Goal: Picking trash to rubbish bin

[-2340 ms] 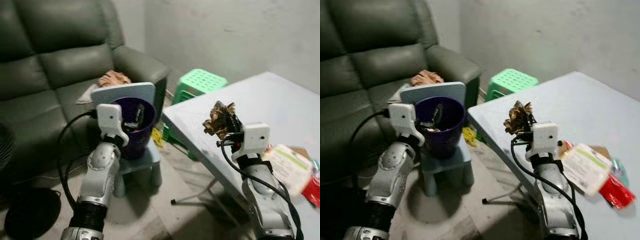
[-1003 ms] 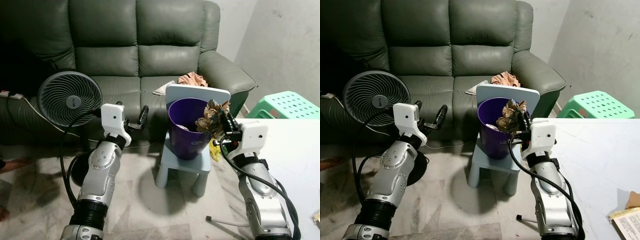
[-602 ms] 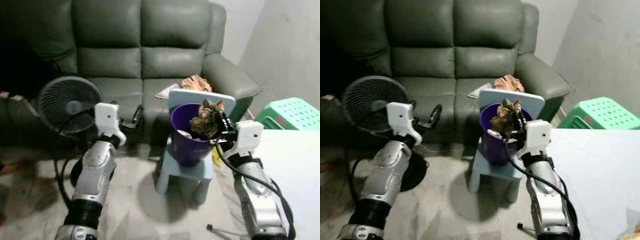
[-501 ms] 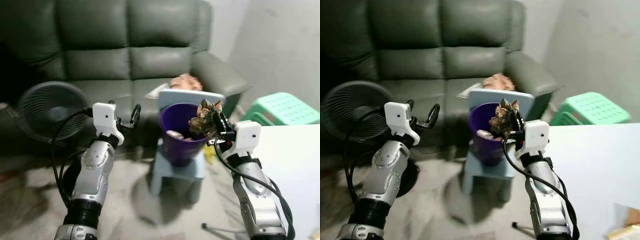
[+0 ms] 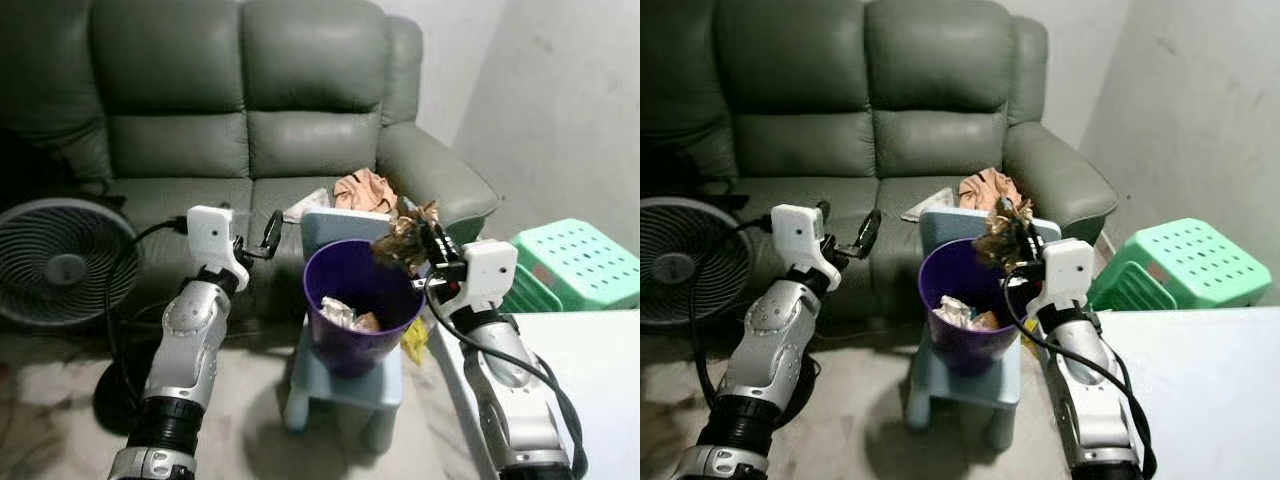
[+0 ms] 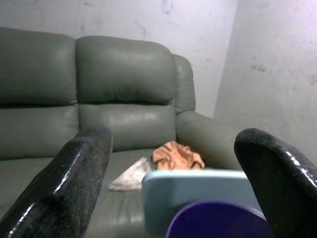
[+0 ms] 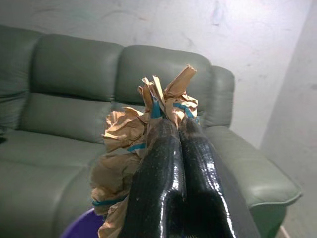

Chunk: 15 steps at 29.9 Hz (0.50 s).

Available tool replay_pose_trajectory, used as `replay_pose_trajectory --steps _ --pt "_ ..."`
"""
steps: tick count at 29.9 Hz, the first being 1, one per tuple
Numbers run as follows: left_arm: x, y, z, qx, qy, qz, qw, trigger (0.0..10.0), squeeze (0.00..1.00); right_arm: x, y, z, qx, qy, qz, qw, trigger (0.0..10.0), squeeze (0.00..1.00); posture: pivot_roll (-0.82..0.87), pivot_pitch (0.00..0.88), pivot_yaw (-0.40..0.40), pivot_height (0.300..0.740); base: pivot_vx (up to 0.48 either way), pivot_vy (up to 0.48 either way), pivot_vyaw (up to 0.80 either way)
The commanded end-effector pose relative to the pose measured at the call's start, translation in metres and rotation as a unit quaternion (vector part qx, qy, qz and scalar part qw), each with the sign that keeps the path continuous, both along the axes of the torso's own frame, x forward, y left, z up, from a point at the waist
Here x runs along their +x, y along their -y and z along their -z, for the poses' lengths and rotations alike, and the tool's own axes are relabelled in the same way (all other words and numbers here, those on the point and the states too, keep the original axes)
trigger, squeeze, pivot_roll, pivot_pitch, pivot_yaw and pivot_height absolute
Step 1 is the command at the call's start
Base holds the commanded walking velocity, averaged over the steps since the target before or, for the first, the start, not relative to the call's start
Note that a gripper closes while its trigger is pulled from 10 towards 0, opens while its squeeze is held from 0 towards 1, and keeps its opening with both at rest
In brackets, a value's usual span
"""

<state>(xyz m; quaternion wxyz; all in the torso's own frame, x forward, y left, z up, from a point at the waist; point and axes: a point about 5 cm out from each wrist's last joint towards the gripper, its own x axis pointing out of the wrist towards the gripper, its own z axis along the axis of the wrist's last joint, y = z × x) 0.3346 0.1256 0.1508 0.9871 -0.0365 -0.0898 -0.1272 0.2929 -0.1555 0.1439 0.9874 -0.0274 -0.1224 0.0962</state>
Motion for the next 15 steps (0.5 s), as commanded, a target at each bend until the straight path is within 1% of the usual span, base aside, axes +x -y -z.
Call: replay_pose_trajectory --steps 1,7,10,11,15 --pt "-0.0002 0.0104 -0.0049 0.0 0.01 0.017 1.0 10.0 0.0 -0.0007 0.008 -0.001 -0.004 0.002 0.01 1.0 10.0 0.0 -0.02 0.0 -0.066 0.74 0.0 0.0 0.0" --pt "0.0002 0.0106 -0.0042 -0.015 0.004 0.026 1.0 10.0 0.0 -0.0002 0.0071 -0.0011 -0.005 0.002 0.006 1.0 10.0 0.0 -0.02 0.0 -0.068 0.74 0.0 0.0 0.0" --pt "0.0007 0.0108 -0.0042 -0.013 0.003 0.027 1.0 10.0 0.0 0.0 0.0069 -0.0014 -0.006 0.002 0.005 1.0 10.0 0.0 -0.02 0.0 -0.068 0.74 0.0 0.0 0.0" --pt "0.0009 0.0109 -0.0042 -0.013 0.003 0.027 1.0 10.0 0.0 0.0 0.0068 -0.0016 -0.006 0.002 0.005 1.0 10.0 0.0 -0.02 0.0 -0.068 0.74 0.0 0.281 0.0" --pt "0.0008 0.011 -0.0035 -0.013 0.001 0.027 1.0 10.0 0.0 -0.0007 0.0069 -0.0008 -0.007 0.001 0.004 1.0 10.0 0.0 -0.03 0.0 -0.068 0.74 0.0 0.48 0.0"
